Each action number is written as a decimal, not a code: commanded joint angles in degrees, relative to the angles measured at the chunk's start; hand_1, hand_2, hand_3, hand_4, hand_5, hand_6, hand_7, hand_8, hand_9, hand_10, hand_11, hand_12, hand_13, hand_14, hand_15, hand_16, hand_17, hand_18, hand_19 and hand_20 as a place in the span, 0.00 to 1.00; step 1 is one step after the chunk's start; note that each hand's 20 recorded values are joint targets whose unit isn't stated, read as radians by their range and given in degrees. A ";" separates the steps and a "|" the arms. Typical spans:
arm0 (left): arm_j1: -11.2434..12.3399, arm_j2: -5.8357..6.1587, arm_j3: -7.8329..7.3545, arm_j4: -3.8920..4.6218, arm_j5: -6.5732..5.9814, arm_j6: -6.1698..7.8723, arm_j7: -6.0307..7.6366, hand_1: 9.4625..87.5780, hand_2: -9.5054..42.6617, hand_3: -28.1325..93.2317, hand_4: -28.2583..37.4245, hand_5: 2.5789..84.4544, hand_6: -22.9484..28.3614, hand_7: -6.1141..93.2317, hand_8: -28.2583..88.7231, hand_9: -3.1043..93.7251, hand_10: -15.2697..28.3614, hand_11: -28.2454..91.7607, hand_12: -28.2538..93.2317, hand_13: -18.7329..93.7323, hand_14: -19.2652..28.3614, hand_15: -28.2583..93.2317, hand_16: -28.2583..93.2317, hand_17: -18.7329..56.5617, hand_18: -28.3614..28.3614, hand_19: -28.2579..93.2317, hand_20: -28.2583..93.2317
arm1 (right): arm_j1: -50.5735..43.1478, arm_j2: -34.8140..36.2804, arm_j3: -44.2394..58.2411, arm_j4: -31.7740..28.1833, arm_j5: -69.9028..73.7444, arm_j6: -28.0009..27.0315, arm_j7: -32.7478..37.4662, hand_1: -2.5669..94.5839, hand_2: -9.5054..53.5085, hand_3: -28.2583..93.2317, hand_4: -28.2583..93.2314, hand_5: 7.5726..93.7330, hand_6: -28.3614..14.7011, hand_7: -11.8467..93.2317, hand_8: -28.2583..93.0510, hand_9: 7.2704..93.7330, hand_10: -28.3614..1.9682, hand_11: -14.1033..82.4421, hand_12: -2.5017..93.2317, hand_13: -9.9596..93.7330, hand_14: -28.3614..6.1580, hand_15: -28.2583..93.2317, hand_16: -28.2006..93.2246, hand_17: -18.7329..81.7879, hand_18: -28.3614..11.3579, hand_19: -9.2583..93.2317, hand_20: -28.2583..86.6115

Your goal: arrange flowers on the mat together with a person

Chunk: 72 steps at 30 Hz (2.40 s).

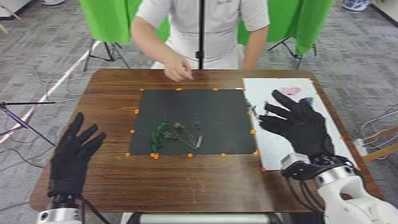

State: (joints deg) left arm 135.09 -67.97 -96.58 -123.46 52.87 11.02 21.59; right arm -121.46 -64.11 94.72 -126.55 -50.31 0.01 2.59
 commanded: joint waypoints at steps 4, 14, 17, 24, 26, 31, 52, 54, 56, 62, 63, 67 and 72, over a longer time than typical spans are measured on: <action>-0.14 -0.06 0.39 0.27 0.09 -0.46 -1.26 0.07 0.24 0.84 0.00 0.28 0.41 0.17 0.16 0.34 0.66 0.33 0.33 0.39 0.82 0.45 0.21 0.15 0.95 0.63 0.29 | -2.11 -3.13 0.97 -0.75 -1.71 -1.24 -0.38 0.15 0.41 0.77 0.02 0.36 0.72 0.19 0.16 0.33 0.37 0.20 0.21 0.36 0.20 0.38 0.46 0.18 0.11 0.45 0.45; -0.67 -0.03 0.95 0.29 0.15 -0.48 -1.65 0.08 0.25 0.84 0.00 0.29 0.43 0.17 0.16 0.35 0.67 0.34 0.33 0.39 0.82 0.46 0.21 0.14 0.95 0.63 0.29 | -1.95 -3.82 0.91 -0.67 -1.99 -1.50 0.38 0.15 0.41 0.78 0.02 0.36 0.72 0.19 0.16 0.34 0.37 0.20 0.21 0.36 0.20 0.38 0.46 0.17 0.11 0.44 0.44; -0.64 0.09 1.12 0.36 0.05 -0.30 -1.60 0.08 0.26 0.84 0.00 0.29 0.43 0.17 0.16 0.35 0.68 0.34 0.33 0.39 0.83 0.46 0.21 0.14 0.95 0.64 0.29 | -1.87 -3.84 0.73 -0.60 -1.90 -1.53 0.34 0.15 0.41 0.78 0.02 0.37 0.72 0.19 0.16 0.34 0.37 0.21 0.21 0.36 0.20 0.38 0.46 0.17 0.11 0.44 0.44; -0.75 0.06 1.19 0.26 -0.05 -0.07 -2.06 0.09 0.26 0.84 0.00 0.29 0.43 0.17 0.16 0.35 0.68 0.34 0.33 0.39 0.83 0.46 0.21 0.14 0.95 0.64 0.29 | -1.90 -3.60 0.61 -0.73 -2.04 -1.10 0.63 0.15 0.41 0.78 0.02 0.37 0.72 0.19 0.16 0.34 0.37 0.21 0.21 0.36 0.20 0.38 0.46 0.17 0.11 0.44 0.44; -0.77 0.12 1.23 0.25 -0.06 0.00 -1.90 0.09 0.26 0.84 0.00 0.29 0.43 0.17 0.16 0.35 0.68 0.35 0.33 0.39 0.83 0.47 0.21 0.14 0.95 0.64 0.29 | -1.82 -3.69 0.73 -0.61 -1.73 -1.56 0.67 0.15 0.41 0.78 0.02 0.37 0.72 0.19 0.16 0.34 0.37 0.21 0.21 0.36 0.20 0.38 0.46 0.17 0.11 0.44 0.44; -0.83 0.27 1.48 0.26 -0.20 0.24 -1.92 0.09 0.26 0.84 0.00 0.29 0.43 0.17 0.16 0.35 0.68 0.34 0.33 0.39 0.83 0.47 0.21 0.14 0.95 0.65 0.29 | -1.94 -3.66 0.57 -0.67 -1.64 -1.24 0.79 0.15 0.40 0.78 0.02 0.37 0.72 0.19 0.16 0.34 0.37 0.21 0.21 0.37 0.21 0.38 0.46 0.17 0.11 0.44 0.44; -1.50 0.56 2.06 0.45 -0.42 0.57 -2.10 0.10 0.27 0.85 0.00 0.29 0.44 0.17 0.16 0.35 0.68 0.35 0.33 0.39 0.83 0.48 0.20 0.14 0.95 0.65 0.29 | -1.75 -3.18 0.37 -0.72 -1.87 -0.30 1.13 0.15 0.40 0.78 0.02 0.38 0.72 0.19 0.16 0.35 0.36 0.21 0.20 0.37 0.21 0.40 0.45 0.17 0.11 0.45 0.45; -1.50 0.59 2.09 0.51 -0.53 0.51 -2.01 0.11 0.27 0.85 0.00 0.29 0.44 0.17 0.16 0.35 0.68 0.35 0.33 0.39 0.83 0.48 0.20 0.14 0.95 0.65 0.29 | -1.64 -3.00 0.28 -0.68 -1.89 0.04 1.03 0.15 0.40 0.78 0.02 0.38 0.71 0.19 0.16 0.35 0.36 0.21 0.20 0.37 0.20 0.40 0.45 0.17 0.11 0.46 0.45; -1.50 0.62 2.14 0.47 -0.55 0.64 -1.96 0.11 0.27 0.85 0.00 0.29 0.44 0.17 0.16 0.35 0.68 0.35 0.33 0.39 0.83 0.48 0.20 0.14 0.95 0.65 0.29 | -1.73 -2.92 0.36 -0.80 -1.87 0.44 1.04 0.15 0.40 0.78 0.03 0.38 0.71 0.19 0.16 0.35 0.36 0.21 0.20 0.37 0.20 0.40 0.45 0.17 0.11 0.46 0.45; -1.73 0.75 2.25 0.59 -0.54 0.66 -1.85 0.11 0.27 0.85 0.00 0.29 0.44 0.17 0.16 0.35 0.68 0.35 0.33 0.39 0.83 0.48 0.20 0.14 0.95 0.65 0.29 | -1.47 -1.58 0.59 -1.42 -4.27 3.40 1.56 0.16 0.40 0.78 0.03 0.38 0.71 0.19 0.16 0.36 0.34 0.23 0.21 0.38 0.21 0.43 0.45 0.17 0.10 0.48 0.46; -1.71 0.68 2.21 0.58 -0.53 0.59 -1.99 0.11 0.27 0.85 0.00 0.29 0.44 0.17 0.16 0.35 0.68 0.35 0.33 0.39 0.83 0.48 0.20 0.14 0.95 0.65 0.29 | -1.53 -1.37 0.87 -1.57 -4.94 3.78 1.83 0.16 0.40 0.78 0.03 0.38 0.71 0.19 0.16 0.36 0.34 0.23 0.21 0.39 0.21 0.43 0.44 0.18 0.10 0.49 0.46; -1.65 0.88 2.26 0.53 -0.65 0.87 -1.72 0.11 0.27 0.85 0.00 0.29 0.44 0.17 0.16 0.35 0.68 0.35 0.33 0.39 0.83 0.48 0.20 0.14 0.95 0.65 0.29 | -0.83 0.82 1.26 -2.39 -10.27 7.63 4.20 0.17 0.38 0.79 0.03 0.38 0.71 0.20 0.16 0.37 0.32 0.25 0.21 0.40 0.22 0.48 0.42 0.18 0.09 0.51 0.47; -1.67 1.32 2.22 0.43 -0.83 1.18 -1.52 0.11 0.27 0.85 0.00 0.29 0.44 0.17 0.16 0.35 0.68 0.35 0.33 0.39 0.83 0.48 0.20 0.14 0.95 0.65 0.29 | 1.35 4.44 3.06 -2.68 -25.94 9.62 12.92 0.22 0.30 0.80 0.04 0.37 0.71 0.20 0.16 0.40 0.29 0.31 0.22 0.44 0.25 0.60 0.39 0.23 0.09 0.59 0.50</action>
State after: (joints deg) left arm 133.10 -67.08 -94.45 -123.24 52.51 11.31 20.01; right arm -122.35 -64.27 95.43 -128.16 -61.26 6.91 6.83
